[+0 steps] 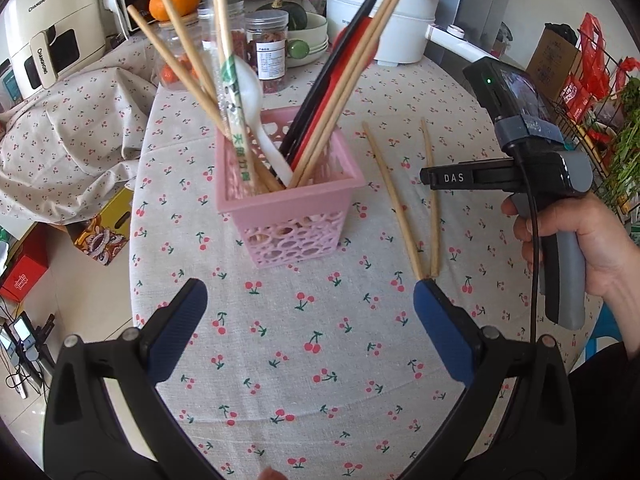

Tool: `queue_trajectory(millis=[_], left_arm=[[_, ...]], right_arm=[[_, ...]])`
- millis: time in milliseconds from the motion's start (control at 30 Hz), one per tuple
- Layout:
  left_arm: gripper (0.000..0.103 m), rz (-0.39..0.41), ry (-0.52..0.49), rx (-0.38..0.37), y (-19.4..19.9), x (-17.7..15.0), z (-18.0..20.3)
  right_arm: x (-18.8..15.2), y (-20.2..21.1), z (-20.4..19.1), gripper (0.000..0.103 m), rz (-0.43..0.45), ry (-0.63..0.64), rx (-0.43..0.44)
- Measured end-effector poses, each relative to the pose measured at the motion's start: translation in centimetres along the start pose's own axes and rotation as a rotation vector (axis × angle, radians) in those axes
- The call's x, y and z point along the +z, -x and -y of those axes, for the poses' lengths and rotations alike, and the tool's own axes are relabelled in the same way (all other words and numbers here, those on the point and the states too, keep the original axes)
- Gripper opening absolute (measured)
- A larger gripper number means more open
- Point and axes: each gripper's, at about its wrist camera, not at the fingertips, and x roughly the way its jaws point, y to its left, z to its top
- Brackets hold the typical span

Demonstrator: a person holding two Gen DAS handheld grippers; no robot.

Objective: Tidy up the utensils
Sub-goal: 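Move the right tool to a loose wooden chopstick and close on it, then grasp the other wooden chopstick with the left tool while the right tool lifts its chopstick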

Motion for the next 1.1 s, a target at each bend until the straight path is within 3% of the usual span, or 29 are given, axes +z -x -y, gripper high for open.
queue_trajectory(millis=[33,100,233,367,433,600,767,967,1100], left_arm=[[0.102,0.001,-0.012,0.0,0.0,0.0,0.5],[0.102,0.002,-0.037,-0.003,-0.1,0.1,1.7],[0.102,-0.003,-0.089,-0.044,-0.4,0.5,4.7],[0.102,-0.023,-0.127,-0.12,-1.4,1.5,8.0],[0.102,-0.042,-0.139,-0.122,-2.4,2.2,9.4],[0.102,-0.066,-0.123,-0.016,-5.8,4.5,11.1],[0.102,-0.104,0.004,0.041,-9.2,6.6,10.2],[0.092,-0.083,0.094,0.078,-10.9,7.6,9.4],[0.069,-0.083,0.109,0.094,-12.0,7.7,9.5]], right_arm=[[-0.1,0.2,0.5,0.049,-0.006,0.001,0.004],[-0.5,0.5,1.6,0.027,-0.019,0.0,0.018],[-1.2,0.9,4.2,0.008,-0.068,-0.03,0.062],[-1.8,1.4,7.0,0.007,-0.097,-0.076,0.066],[-2.2,1.7,8.5,0.007,-0.096,-0.095,0.063],[-3.0,2.1,12.1,0.007,-0.097,-0.138,0.066],[-3.6,2.2,14.9,0.007,-0.099,-0.177,0.081],[-4.1,2.7,15.1,0.007,-0.106,-0.167,0.133],[-3.9,2.5,14.7,0.007,-0.111,-0.158,0.165]])
